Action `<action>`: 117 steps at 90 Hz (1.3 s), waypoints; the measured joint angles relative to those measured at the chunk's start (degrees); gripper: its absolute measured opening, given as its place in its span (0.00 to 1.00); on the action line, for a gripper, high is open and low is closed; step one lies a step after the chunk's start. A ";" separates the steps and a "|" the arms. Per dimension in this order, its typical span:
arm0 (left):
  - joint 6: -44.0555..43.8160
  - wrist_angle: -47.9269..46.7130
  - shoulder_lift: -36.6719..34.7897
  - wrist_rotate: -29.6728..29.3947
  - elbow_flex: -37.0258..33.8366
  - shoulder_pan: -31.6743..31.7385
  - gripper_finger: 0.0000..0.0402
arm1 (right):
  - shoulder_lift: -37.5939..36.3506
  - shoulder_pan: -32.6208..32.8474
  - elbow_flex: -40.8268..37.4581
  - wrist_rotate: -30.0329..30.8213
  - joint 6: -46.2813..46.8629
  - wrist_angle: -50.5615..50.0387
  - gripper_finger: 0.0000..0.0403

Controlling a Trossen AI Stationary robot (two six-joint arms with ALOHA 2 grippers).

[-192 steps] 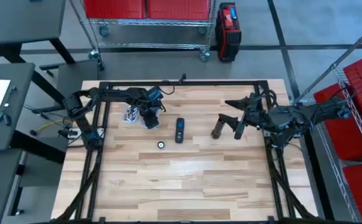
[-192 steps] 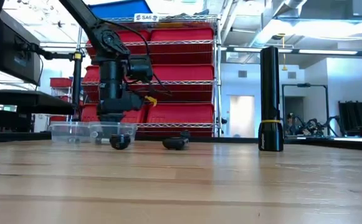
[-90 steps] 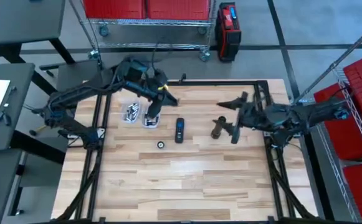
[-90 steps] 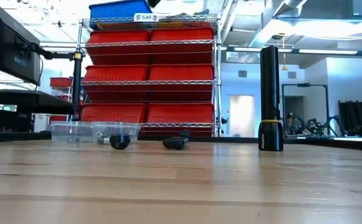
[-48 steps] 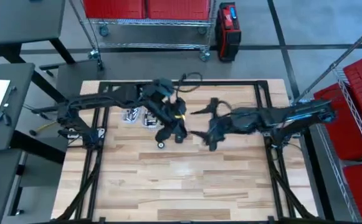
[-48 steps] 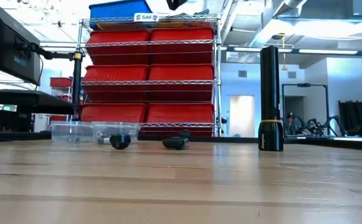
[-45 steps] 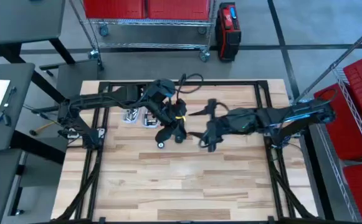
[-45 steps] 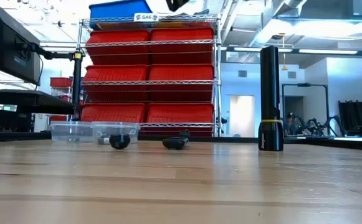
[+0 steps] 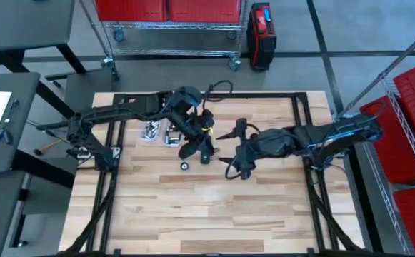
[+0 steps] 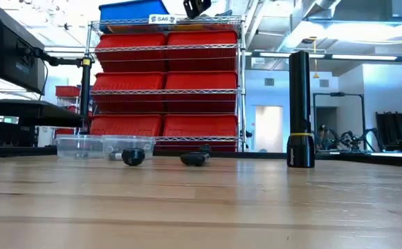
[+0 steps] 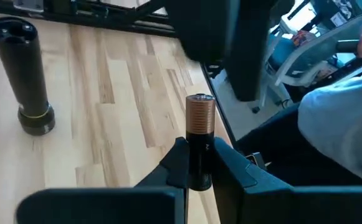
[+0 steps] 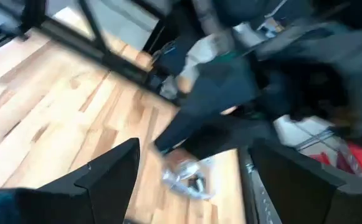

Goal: Insert battery
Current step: Insert the brown battery into the flashlight battery compartment

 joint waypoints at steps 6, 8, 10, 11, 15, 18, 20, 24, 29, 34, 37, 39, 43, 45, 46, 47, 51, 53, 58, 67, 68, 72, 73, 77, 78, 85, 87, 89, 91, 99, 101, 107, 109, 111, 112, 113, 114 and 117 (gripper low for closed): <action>-0.27 1.32 0.00 0.88 0.02 0.06 0.04 | 0.92 -0.07 -0.03 0.04 -0.05 -0.06 0.75; -0.40 1.44 0.00 1.45 0.02 0.07 0.04 | 1.04 -0.08 -0.03 0.04 -0.29 0.15 0.75; -0.41 1.42 0.00 1.70 0.02 0.07 0.04 | 1.09 -0.07 -0.03 0.03 -0.91 0.15 0.75; -0.42 1.40 0.00 1.71 0.02 0.07 0.04 | 1.10 -0.06 -0.03 0.03 -1.29 0.13 0.75; -0.43 1.31 0.00 1.69 0.02 0.07 0.04 | 1.16 0.08 -0.03 0.03 -2.96 0.42 0.75; -0.43 1.19 0.00 1.69 0.02 0.07 0.04 | 1.48 0.19 0.01 0.05 -4.00 1.27 0.75; -0.45 1.15 0.00 1.70 0.02 0.07 0.04 | 1.58 0.22 0.08 0.05 -4.60 1.71 0.75; -0.50 1.20 0.00 1.74 0.02 0.00 0.04 | 1.72 0.46 0.07 0.03 -5.76 1.60 0.74; -0.54 1.18 0.00 1.89 0.02 0.00 0.04 | 2.00 0.78 -0.03 -0.01 -6.12 1.08 0.73; -0.55 1.18 0.00 1.95 0.02 0.00 0.04 | 2.32 0.93 -0.03 -0.02 -6.21 1.30 0.70; -0.56 1.18 0.00 1.95 0.02 0.00 0.04 | 2.41 1.05 -0.03 -0.01 -6.32 1.32 0.67; -0.56 1.18 0.00 1.96 0.02 -0.01 0.04 | 2.41 1.17 -0.03 -0.01 -6.61 1.36 0.65; -0.56 1.16 0.00 1.97 0.02 -0.02 0.04 | 2.41 1.18 -0.03 -0.01 -7.31 1.44 0.61; -0.56 1.14 0.00 1.98 0.02 -0.02 0.04 | 2.41 1.18 -0.03 0.01 -7.46 1.50 0.59; -0.56 1.14 0.00 1.98 0.02 -0.02 0.04 | 2.41 1.18 -0.03 0.01 -7.50 1.52 0.58; -0.56 1.14 0.00 1.99 0.02 -0.02 0.04 | 2.41 1.18 -0.03 0.01 -7.53 1.54 0.56; -0.56 1.14 0.00 2.02 0.02 -0.02 0.04 | 2.41 1.11 -0.03 0.01 -7.53 1.52 0.52; -0.56 1.14 0.00 2.04 0.02 -0.02 0.04 | 2.41 1.11 -0.03 0.02 -7.53 1.52 0.49; -0.56 1.07 0.00 2.02 0.02 -0.02 0.04 | 2.41 1.10 -0.03 0.06 -7.72 1.59 0.44; -0.56 1.00 0.00 2.09 0.02 -0.04 0.04 | 2.41 1.07 -0.02 0.11 -7.73 1.95 0.34; -0.56 1.00 0.00 2.10 0.02 -0.04 0.04 | 2.41 1.07 -0.01 0.12 -7.73 1.99 0.33; -0.56 0.98 0.00 2.13 0.02 -0.06 0.04 | 2.41 1.07 -0.01 0.16 -7.95 2.28 0.30; -0.56 0.98 0.00 2.14 0.02 -0.06 0.04 | 2.41 1.07 -0.01 0.17 -8.16 2.35 0.29; -0.56 0.98 0.00 2.19 0.02 -0.06 0.04 | 2.41 1.07 -0.01 0.28 -9.06 2.55 0.27; -0.56 0.98 0.00 2.21 0.02 -0.06 0.04 | 2.41 1.07 -0.01 0.30 -9.26 2.64 0.27; -0.56 1.00 0.00 2.39 0.02 -0.06 0.04 | 2.41 1.09 -0.01 0.29 -10.34 3.17 0.25; -0.56 1.00 0.00 2.39 0.02 -0.06 0.04 | 2.41 1.07 -0.01 0.29 -10.38 3.17 0.24; -0.56 1.01 0.00 2.38 0.02 -0.06 0.04 | 2.41 1.08 -0.01 0.29 -10.41 3.11 0.24; -0.56 1.03 0.00 2.37 0.02 -0.06 0.04 | 2.41 1.09 -0.01 0.29 -10.41 3.02 0.24; -0.56 1.00 0.00 2.33 0.01 -0.06 0.04 | 2.41 1.09 -0.01 0.28 -10.48 2.93 0.23; -0.56 1.00 0.00 2.32 0.02 -0.06 0.04 | 2.41 1.09 -0.01 0.27 -10.48 2.96 0.23; -0.74 0.95 0.00 2.35 0.01 -0.06 0.04 | 2.41 1.11 -0.01 0.07 -10.48 2.89 0.19; -0.98 0.82 0.00 2.37 0.00 -0.06 0.04 | 2.41 1.14 -0.01 -0.01 -10.48 2.79 0.17; -1.18 0.72 0.00 2.38 0.02 -0.06 0.04 | 2.41 1.16 -0.01 -0.12 -10.44 2.63 0.15; -1.27 0.65 0.00 2.40 0.02 -0.06 0.04 | 2.41 1.18 -0.01 -0.14 -10.36 2.57 0.13; -1.34 0.58 0.00 2.43 0.02 -0.06 0.04 | 2.41 1.19 -0.02 -0.14 -10.29 2.52 0.12; -1.41 0.50 0.00 2.46 0.02 -0.06 0.04 | 2.41 1.21 -0.03 -0.14 -10.22 2.49 0.11; -1.47 0.30 -0.02 2.50 0.01 -0.06 0.06 | 2.43 1.22 -0.03 -0.14 -9.86 2.42 0.08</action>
